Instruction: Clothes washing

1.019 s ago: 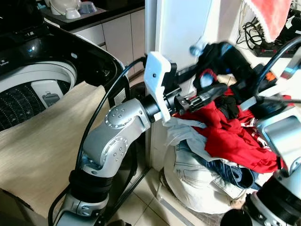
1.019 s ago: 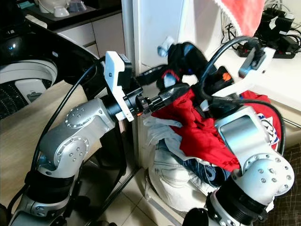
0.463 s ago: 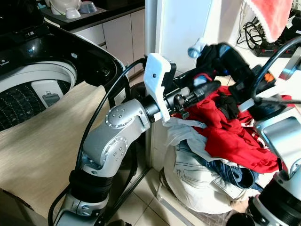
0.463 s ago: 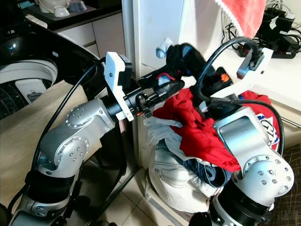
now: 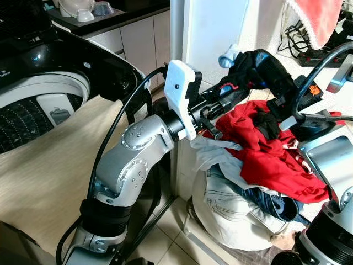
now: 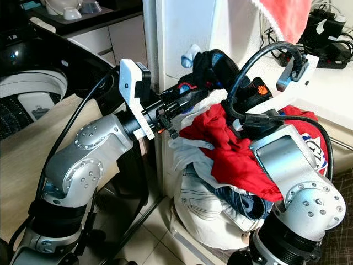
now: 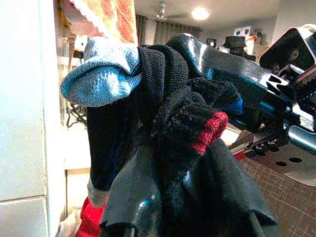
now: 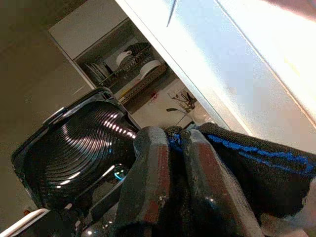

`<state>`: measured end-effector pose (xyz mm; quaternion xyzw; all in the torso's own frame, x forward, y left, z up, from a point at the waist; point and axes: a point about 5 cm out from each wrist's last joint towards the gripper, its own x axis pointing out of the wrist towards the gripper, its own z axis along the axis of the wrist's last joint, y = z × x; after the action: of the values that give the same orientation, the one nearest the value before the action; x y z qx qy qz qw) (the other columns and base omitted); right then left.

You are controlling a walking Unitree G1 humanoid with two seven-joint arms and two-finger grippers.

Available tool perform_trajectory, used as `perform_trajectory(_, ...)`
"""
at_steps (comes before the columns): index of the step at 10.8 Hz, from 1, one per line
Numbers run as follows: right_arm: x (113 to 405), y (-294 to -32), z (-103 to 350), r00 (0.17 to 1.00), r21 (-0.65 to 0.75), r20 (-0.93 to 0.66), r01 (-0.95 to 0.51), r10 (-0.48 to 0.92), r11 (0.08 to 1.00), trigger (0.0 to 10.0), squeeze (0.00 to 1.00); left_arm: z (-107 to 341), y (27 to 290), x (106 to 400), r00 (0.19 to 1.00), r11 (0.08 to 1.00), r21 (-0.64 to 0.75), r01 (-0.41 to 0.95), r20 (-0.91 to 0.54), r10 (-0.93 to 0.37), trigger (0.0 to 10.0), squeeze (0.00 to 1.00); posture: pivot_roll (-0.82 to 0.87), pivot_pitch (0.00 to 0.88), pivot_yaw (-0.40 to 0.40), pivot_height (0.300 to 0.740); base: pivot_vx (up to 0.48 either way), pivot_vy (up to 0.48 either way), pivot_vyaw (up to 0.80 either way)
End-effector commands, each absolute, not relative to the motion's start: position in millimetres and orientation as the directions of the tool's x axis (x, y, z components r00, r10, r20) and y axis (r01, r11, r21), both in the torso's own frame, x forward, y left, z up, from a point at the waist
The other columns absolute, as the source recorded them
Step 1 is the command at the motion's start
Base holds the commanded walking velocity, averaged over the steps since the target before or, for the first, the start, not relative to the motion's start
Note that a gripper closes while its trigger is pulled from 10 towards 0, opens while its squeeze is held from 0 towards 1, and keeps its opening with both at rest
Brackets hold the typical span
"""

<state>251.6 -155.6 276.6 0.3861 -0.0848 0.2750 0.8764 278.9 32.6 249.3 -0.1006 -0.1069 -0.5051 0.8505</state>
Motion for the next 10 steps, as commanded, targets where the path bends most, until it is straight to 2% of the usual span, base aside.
perform_trajectory(1,249.4,-153.7,278.2,0.826,0.625,0.368,-0.560,0.427,0.544,0.0,0.00,249.5,35.0,280.8,0.481,0.483,-0.073,0.873,0.293,-0.826,0.0,0.00,-0.16,0.000,0.013,0.740,0.000,0.000,0.00)
perform_trajectory(2,249.6,-153.9,278.2,0.829,0.621,0.365,-0.556,0.423,0.553,0.0,0.00,251.0,36.8,283.0,0.499,0.501,-0.077,0.862,0.303,-0.812,0.0,0.00,-0.16,0.000,0.015,0.740,0.000,0.000,0.00)
perform_trajectory(3,251.2,-155.5,277.7,0.836,0.628,0.364,-0.546,0.411,0.555,10.0,1.00,252.0,38.5,285.9,0.516,0.519,-0.077,0.851,0.306,-0.800,0.0,0.00,-0.16,0.000,0.017,0.740,0.000,0.000,0.00)
perform_trajectory(6,248.4,-152.9,278.7,0.812,0.619,0.383,-0.580,0.441,0.529,10.0,1.00,257.3,48.7,296.3,0.589,0.600,-0.083,0.796,0.334,-0.736,0.0,0.00,-0.16,0.000,0.021,0.740,0.000,0.000,0.00)
perform_trajectory(7,248.9,-152.4,275.9,0.827,0.596,0.341,-0.557,0.446,0.578,10.0,1.00,264.5,60.1,306.0,0.650,0.672,-0.086,0.736,0.368,-0.665,0.0,0.00,-0.16,0.000,0.022,0.740,0.000,0.000,0.00)
perform_trajectory(8,246.6,-146.4,269.4,0.821,0.522,0.263,-0.563,0.507,0.641,10.0,0.00,288.1,98.1,329.2,0.758,0.830,-0.045,0.555,0.439,-0.483,0.0,0.00,-0.16,0.000,0.024,0.740,0.000,0.000,0.00)
perform_trajectory(9,243.9,-140.1,268.0,0.803,0.480,0.241,-0.587,0.545,0.652,10.0,0.00,302.8,120.8,339.3,0.795,0.904,0.039,0.426,0.460,-0.394,0.0,0.00,-0.16,0.000,0.025,0.740,0.000,0.000,0.00)
perform_trajectory(10,239.7,-127.4,266.4,0.764,0.408,0.199,-0.634,0.614,0.657,10.0,0.00,315.3,160.2,359.1,0.878,0.942,0.289,0.168,0.392,-0.277,0.0,0.00,-0.16,0.000,0.025,0.740,0.000,0.000,0.00)
